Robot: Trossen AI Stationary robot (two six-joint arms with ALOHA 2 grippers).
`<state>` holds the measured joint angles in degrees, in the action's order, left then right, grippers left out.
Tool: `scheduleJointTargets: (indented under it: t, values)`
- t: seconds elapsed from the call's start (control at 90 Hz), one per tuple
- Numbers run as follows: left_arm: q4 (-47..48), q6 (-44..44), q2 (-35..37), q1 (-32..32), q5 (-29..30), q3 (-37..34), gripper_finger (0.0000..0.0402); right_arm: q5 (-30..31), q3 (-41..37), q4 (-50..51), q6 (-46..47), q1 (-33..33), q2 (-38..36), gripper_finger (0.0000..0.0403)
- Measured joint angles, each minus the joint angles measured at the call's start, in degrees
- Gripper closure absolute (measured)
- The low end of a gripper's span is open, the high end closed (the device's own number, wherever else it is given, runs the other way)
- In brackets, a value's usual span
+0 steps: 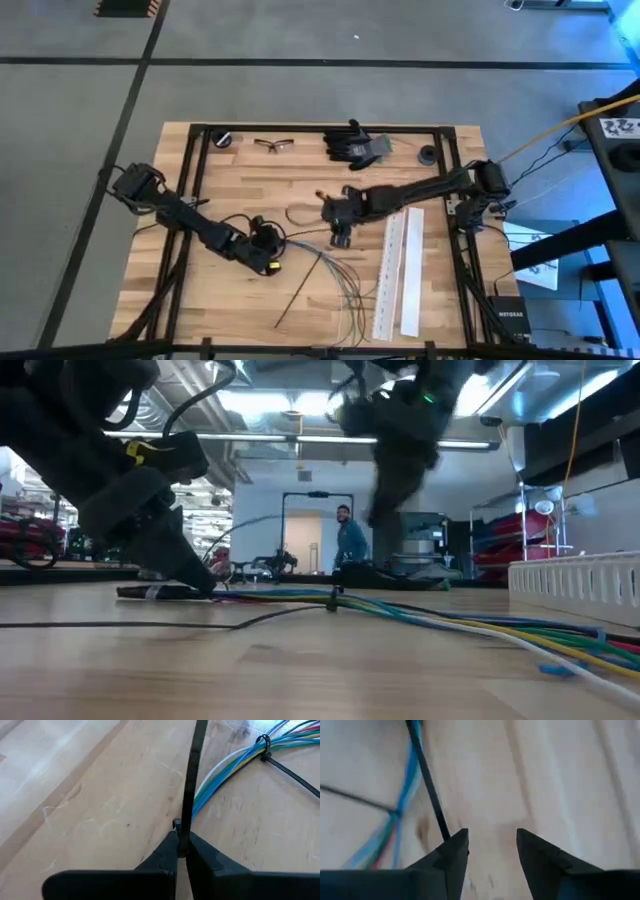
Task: Ziptie cables
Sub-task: Wrap the zip tie on the cables
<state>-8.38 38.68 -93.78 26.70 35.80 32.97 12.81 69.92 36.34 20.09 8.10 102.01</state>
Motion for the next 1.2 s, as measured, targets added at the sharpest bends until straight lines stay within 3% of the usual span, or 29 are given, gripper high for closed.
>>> scheduleJointTargets:
  t: [0.1,0.244,0.422,0.622,0.744,0.833,0.956,1.033,1.111,1.2]
  values:
    - [0.0,-0.1,0.0,-0.1,-0.2,0.0,0.0394,2.6,-6.7,-10.7,4.2,2.4,-0.8,0.0246]
    - [-0.1,-0.2,0.0,-0.3,-0.3,0.0,0.0394,-0.7,-16.6,-35.4,5.9,6.5,-0.5,0.0246]
    - [-0.2,-0.3,0.0,-0.3,-0.3,0.0,0.0394,6.6,-24.3,-66.3,3.2,9.1,-0.5,0.0246]
    - [-0.2,-1.2,0.0,-0.3,-0.4,0.0,0.0394,6.6,-23.8,-58.3,-5.1,8.6,-5.8,0.0246]
    - [-0.4,-1.2,0.0,-0.3,-0.6,0.0,0.0393,6.5,-20.7,-45.4,-4.7,7.6,-9.4,0.0246]
    - [-0.6,-1.2,0.0,-0.4,-0.9,0.0,0.0393,6.2,-20.0,-45.2,-0.6,7.3,-9.2,0.0246]
    - [-1.1,-1.4,0.0,-0.7,-0.9,0.0,0.0393,9.0,-20.1,-54.2,5.7,7.7,-2.5,0.0246]
    - [-1.4,-1.7,0.0,-0.9,-1.0,0.0,0.0393,11.8,-20.2,-66.0,6.7,7.8,3.2,0.0246]
    - [-1.4,-1.7,0.0,-1.2,-1.1,0.0,0.0393,11.5,-18.8,-76.3,6.5,7.6,9.1,0.0246]
    - [-1.3,-1.9,0.0,-1.3,-1.0,0.0,0.0393,9.6,-15.0,-79.6,6.3,6.8,14.6,0.0246]
